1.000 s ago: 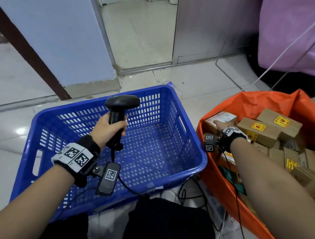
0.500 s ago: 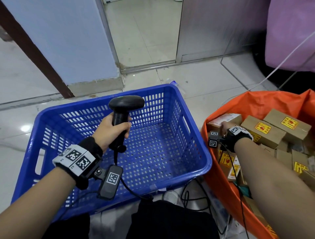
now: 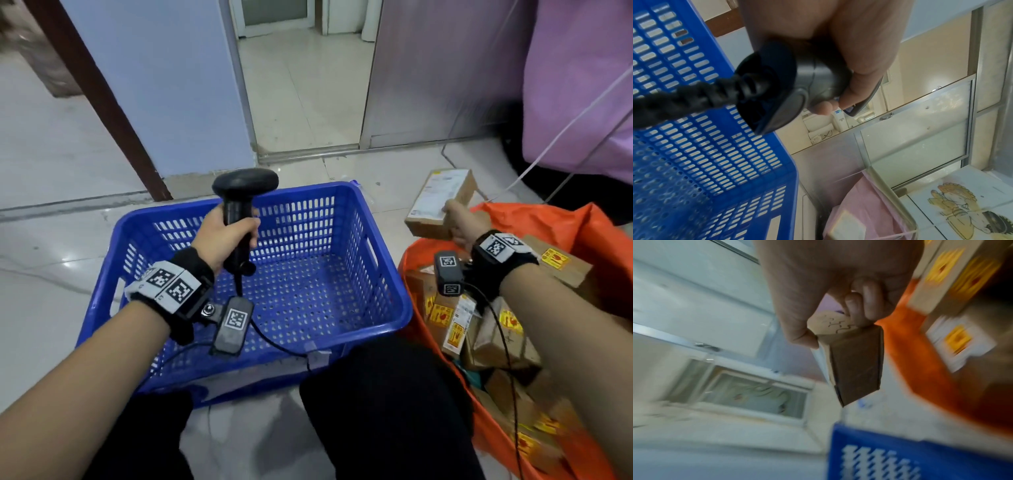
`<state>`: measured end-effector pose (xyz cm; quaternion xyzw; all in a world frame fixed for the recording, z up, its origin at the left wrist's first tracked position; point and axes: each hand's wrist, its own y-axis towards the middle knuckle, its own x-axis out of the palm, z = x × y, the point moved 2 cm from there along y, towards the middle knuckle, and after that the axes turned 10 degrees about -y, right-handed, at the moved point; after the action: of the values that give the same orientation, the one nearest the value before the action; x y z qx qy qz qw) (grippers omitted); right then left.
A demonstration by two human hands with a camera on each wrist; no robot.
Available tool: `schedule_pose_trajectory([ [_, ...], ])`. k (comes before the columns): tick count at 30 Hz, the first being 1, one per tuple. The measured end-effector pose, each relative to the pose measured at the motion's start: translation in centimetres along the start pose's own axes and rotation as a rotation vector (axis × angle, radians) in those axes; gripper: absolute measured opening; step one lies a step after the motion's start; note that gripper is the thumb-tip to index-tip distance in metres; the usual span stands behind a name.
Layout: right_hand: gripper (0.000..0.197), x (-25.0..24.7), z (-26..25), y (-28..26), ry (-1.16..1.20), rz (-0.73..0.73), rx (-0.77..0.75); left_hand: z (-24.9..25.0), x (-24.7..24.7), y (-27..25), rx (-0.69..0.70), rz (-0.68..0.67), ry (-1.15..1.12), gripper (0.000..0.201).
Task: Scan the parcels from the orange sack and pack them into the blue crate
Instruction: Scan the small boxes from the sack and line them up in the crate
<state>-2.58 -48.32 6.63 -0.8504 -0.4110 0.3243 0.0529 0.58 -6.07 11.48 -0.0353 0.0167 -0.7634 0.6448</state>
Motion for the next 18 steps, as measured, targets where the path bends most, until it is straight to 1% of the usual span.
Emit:
schedule_pose_trajectory([
  [2, 0.021, 1.9, -4.5, -3.3, 0.081, -0.089, -0.118, 0.8, -0.7, -1.1, 0.014, 0.009, -0.004, 0.007],
  [3, 0.023, 3.2, -6.5, -4.8, 0.114, -0.157, -0.168, 1.1, -1.0, -1.6, 0.016, 0.013, -0.012, 0.007],
  [5, 0.035, 6.4, -9.7, -7.9, 0.171, -0.335, -0.253, 1.5, -2.0, -2.5, 0.016, 0.026, -0.017, 0.006],
  [6, 0.038, 8.2, -10.9, -9.4, 0.188, -0.43, -0.271, 1.7, -2.6, -2.9, 0.018, 0.038, -0.02, 0.005],
  [8, 0.033, 12.0, -12.2, -12.3, 0.185, -0.582, -0.282, 1.7, -3.9, -3.7, 0.025, 0.078, -0.041, 0.005],
  [10, 0.022, 15.4, -11.8, -14.6, 0.166, -0.668, -0.258, 1.3, -5.0, -4.5, 0.02, 0.111, -0.074, 0.008],
  [11, 0.02, 17.0, -11.1, -15.2, 0.148, -0.693, -0.238, 0.9, -5.5, -4.8, 0.013, 0.122, -0.077, 0.01],
  [14, 0.027, 21.0, -7.3, -15.2, 0.124, -0.743, -0.163, -0.7, -6.7, -4.9, -0.01, 0.137, -0.008, 0.009],
  [18, 0.015, 24.3, -4.1, -13.9, 0.096, -0.776, -0.099, -2.7, -8.2, -4.3, -0.047, 0.163, 0.019, 0.006],
])
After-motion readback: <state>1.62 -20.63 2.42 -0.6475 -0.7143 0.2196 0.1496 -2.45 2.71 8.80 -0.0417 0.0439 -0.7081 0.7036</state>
